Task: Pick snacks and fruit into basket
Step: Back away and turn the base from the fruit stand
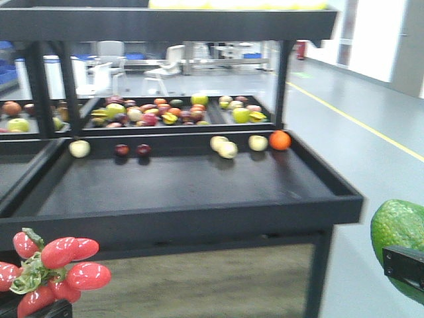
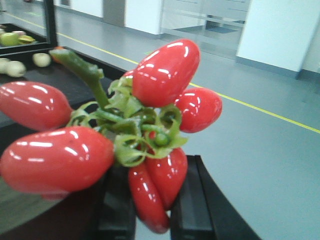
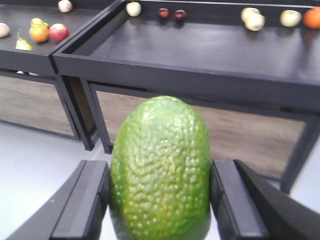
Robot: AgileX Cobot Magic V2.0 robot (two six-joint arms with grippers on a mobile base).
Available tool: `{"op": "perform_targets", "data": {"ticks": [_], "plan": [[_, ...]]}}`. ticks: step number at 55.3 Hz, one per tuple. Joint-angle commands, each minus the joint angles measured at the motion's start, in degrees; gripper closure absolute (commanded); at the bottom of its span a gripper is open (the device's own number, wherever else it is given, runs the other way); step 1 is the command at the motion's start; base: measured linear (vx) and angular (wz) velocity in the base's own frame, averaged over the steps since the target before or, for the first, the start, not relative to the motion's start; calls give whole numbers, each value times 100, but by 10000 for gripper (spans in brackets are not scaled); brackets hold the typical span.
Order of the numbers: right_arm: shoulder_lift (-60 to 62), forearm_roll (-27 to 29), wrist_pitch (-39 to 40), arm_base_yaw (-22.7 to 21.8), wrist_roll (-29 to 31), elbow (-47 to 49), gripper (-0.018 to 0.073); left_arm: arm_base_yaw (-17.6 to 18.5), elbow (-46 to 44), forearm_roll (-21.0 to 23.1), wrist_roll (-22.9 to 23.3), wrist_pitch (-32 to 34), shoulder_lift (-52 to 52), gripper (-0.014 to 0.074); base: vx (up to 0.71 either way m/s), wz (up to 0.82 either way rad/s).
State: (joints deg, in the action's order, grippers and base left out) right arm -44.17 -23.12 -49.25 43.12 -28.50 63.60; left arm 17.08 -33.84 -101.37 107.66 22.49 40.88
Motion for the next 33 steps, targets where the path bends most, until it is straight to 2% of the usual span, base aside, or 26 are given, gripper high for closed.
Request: {"op": "perform_targets", "data": {"ticks": [1, 33], "plan": [[17, -208, 464, -10, 67, 167, 566, 6, -167, -106, 0, -64, -6, 596, -44, -42], [17, -208, 470, -10, 67, 167, 566, 6, -167, -106, 0, -64, -6, 596, -43, -49]]}}
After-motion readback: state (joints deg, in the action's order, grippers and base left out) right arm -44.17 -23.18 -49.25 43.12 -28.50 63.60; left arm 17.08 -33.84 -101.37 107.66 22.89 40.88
